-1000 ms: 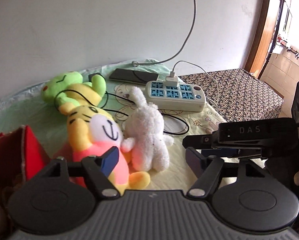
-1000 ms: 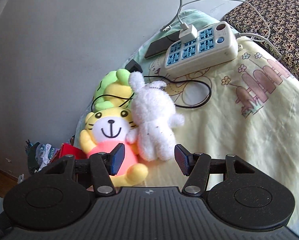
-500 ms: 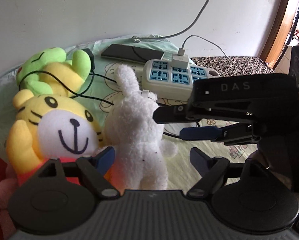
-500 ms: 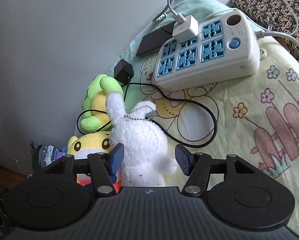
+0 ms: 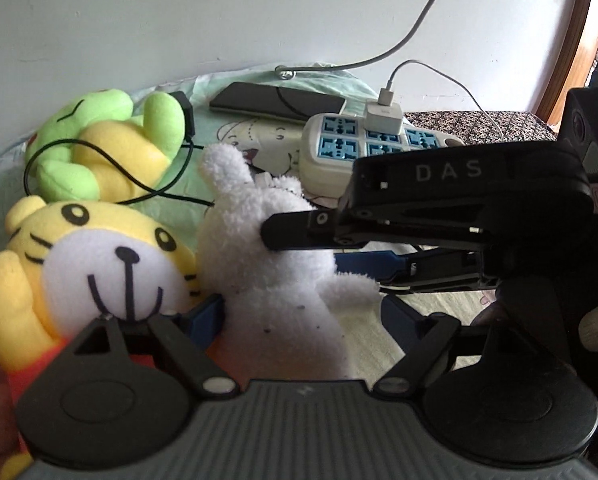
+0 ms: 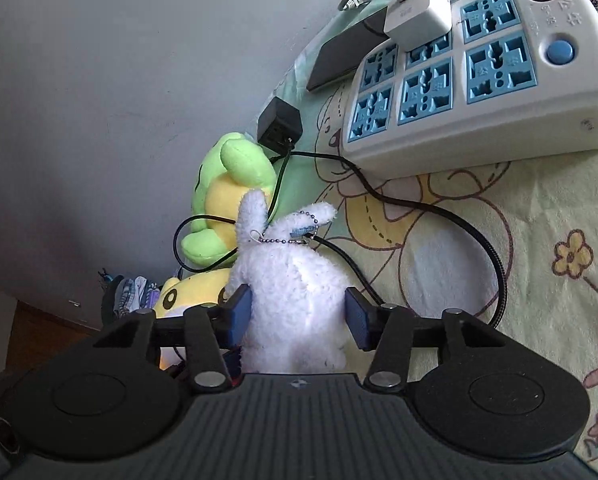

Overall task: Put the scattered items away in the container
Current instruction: 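Close the right gripper on the white bunny's body, then lift the white bunny with the right gripper and carry it over the red box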

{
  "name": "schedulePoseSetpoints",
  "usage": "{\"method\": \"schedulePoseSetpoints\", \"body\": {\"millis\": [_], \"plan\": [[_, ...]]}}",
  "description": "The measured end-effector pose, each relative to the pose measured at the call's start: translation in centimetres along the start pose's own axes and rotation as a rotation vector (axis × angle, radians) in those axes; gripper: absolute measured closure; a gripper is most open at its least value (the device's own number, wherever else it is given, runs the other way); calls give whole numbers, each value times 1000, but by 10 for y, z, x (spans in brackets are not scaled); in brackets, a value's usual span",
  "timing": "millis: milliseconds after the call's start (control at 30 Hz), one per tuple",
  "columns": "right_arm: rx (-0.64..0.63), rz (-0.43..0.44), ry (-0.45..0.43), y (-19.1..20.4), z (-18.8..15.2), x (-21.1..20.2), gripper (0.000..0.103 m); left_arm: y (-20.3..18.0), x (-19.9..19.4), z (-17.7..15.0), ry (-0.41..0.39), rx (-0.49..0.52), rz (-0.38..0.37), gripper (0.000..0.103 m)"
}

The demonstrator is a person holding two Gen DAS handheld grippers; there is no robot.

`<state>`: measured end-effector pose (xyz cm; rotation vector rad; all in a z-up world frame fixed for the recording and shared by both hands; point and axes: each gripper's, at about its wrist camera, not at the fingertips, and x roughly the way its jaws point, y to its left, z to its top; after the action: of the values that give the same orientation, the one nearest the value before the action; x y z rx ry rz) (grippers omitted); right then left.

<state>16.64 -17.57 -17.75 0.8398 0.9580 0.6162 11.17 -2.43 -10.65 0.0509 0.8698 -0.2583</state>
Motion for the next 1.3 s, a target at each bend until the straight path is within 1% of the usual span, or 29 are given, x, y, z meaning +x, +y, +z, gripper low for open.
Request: {"method": "schedulePoseSetpoints", "body": {"millis": [100, 167, 333, 433, 633, 833, 1033, 1200, 1300], "plan": [[2, 6, -8, 1, -4, -10, 55, -4, -4, -2, 14, -1, -29, 21], [1, -2, -12, 2, -9, -20, 55, -8, -9, -4, 26, -1, -45, 27], [48, -15, -15, -3, -27, -48, 56, -20, -26, -17, 43, -15, -105, 29], [77, -15, -27, -3, -38, -65, 55, -31, -41, -26, 32, 10, -121, 29], [53, 10, -92, 21, -57, -99, 56, -44, -88, -32, -58, 58, -122, 30], [-18, 49, -149, 64, -76, -116, 55, -38, -136, -36, -165, 52, -119, 30], [-81, 64, -158, 102, -99, -114, 55, -20, -174, -51, -240, 34, -87, 30], [-133, 88, -152, 136, -115, -101, 55, 7, -204, -62, -289, 7, -50, 30], [-162, 105, -140, 156, -125, -87, 55, 29, -221, -70, -308, -19, -23, 30]]}}
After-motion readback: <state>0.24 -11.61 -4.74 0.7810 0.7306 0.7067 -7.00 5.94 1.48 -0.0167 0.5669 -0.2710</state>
